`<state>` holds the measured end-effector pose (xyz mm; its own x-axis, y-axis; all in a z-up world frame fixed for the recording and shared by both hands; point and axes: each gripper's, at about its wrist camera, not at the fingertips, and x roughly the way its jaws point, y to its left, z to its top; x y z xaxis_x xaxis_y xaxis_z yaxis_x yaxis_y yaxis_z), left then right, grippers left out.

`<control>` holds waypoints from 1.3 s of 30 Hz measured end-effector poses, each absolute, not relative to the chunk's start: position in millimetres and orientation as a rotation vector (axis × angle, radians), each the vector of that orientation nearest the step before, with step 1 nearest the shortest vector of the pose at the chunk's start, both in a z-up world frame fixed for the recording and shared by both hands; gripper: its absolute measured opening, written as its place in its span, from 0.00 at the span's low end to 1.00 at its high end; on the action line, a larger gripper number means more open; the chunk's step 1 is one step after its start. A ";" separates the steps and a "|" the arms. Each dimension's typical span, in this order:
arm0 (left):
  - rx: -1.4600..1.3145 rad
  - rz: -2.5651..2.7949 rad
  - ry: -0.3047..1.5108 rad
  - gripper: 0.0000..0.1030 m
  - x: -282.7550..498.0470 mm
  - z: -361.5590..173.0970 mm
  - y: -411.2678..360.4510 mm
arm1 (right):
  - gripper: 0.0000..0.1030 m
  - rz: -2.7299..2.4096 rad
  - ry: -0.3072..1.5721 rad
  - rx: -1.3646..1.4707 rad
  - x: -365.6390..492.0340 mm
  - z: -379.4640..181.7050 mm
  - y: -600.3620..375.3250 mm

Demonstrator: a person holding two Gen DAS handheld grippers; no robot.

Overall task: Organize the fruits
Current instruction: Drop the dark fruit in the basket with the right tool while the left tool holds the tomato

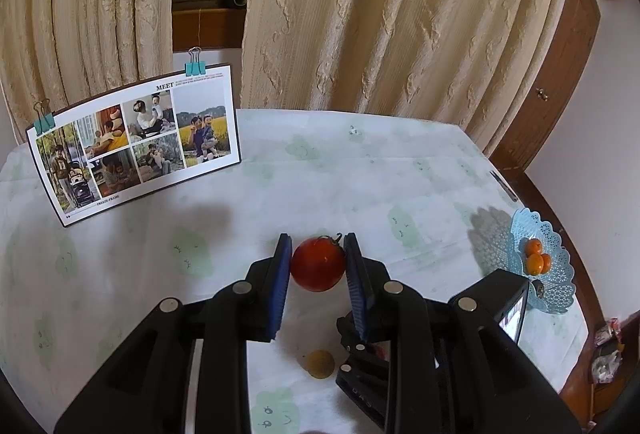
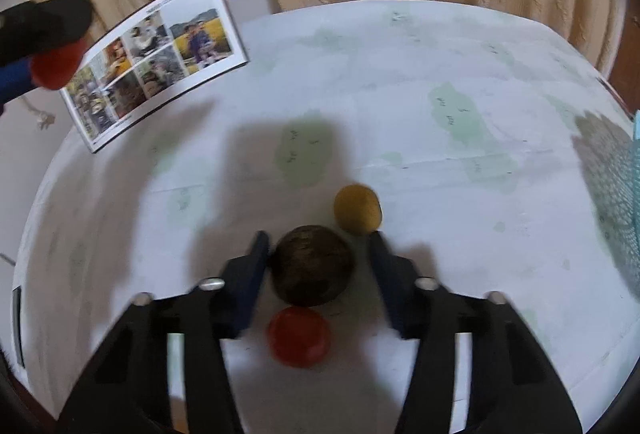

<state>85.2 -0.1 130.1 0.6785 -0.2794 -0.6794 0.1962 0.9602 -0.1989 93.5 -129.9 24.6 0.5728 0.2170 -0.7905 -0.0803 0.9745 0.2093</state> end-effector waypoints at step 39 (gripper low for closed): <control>0.005 -0.418 0.767 0.26 53.4 120.2 -60.5 | 0.42 -0.428 0.686 0.448 -23.9 82.4 -415.4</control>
<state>53.4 -60.5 120.2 0.6420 -0.3648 -0.6743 0.3687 0.9181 -0.1457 -23.9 -415.4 82.4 0.6959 -0.2266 -0.6814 0.5123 0.8216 0.2500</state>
